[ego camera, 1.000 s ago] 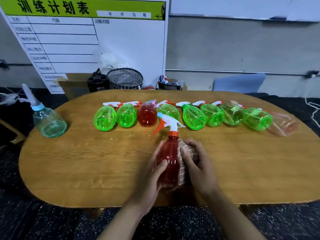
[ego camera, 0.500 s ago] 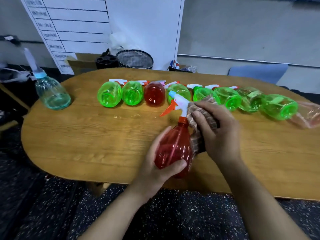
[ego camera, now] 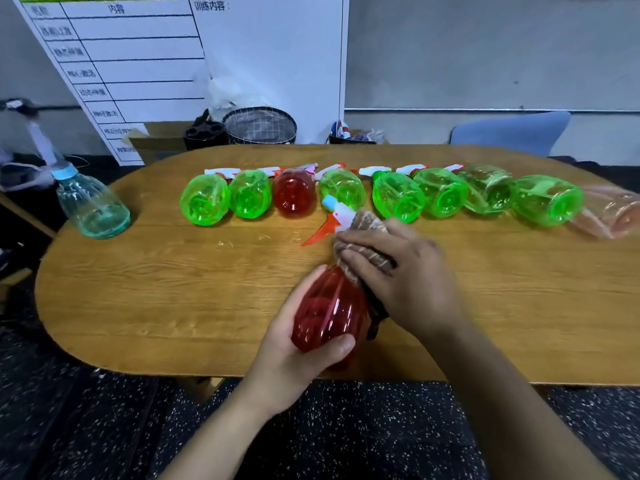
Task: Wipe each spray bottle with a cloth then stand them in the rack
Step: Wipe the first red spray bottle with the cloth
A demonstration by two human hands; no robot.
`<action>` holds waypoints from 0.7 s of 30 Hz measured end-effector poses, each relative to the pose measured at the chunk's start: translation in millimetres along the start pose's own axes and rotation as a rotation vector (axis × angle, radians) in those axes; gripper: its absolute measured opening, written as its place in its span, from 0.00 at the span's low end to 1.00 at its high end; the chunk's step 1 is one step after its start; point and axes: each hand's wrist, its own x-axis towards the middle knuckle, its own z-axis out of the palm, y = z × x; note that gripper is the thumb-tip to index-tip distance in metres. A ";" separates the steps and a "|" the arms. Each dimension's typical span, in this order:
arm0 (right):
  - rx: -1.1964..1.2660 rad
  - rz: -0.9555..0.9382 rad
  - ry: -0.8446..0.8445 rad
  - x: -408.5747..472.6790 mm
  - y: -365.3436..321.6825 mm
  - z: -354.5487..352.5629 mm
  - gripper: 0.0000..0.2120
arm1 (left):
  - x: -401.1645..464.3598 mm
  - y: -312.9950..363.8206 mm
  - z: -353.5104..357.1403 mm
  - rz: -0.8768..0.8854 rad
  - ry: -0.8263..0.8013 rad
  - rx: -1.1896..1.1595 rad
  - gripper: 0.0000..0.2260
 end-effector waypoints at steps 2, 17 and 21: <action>-0.040 0.031 0.041 1.7 8.9 -4.2 0.13 | 2.9 -0.8 1.1 -0.009 -0.031 0.024 0.39; -0.026 -0.066 0.160 12.2 2.6 10.0 0.12 | 7.1 -1.8 4.8 0.037 0.002 0.076 0.39; -0.054 -0.005 0.290 16.2 2.8 5.7 0.12 | 4.9 1.3 6.7 0.046 -0.039 0.095 0.40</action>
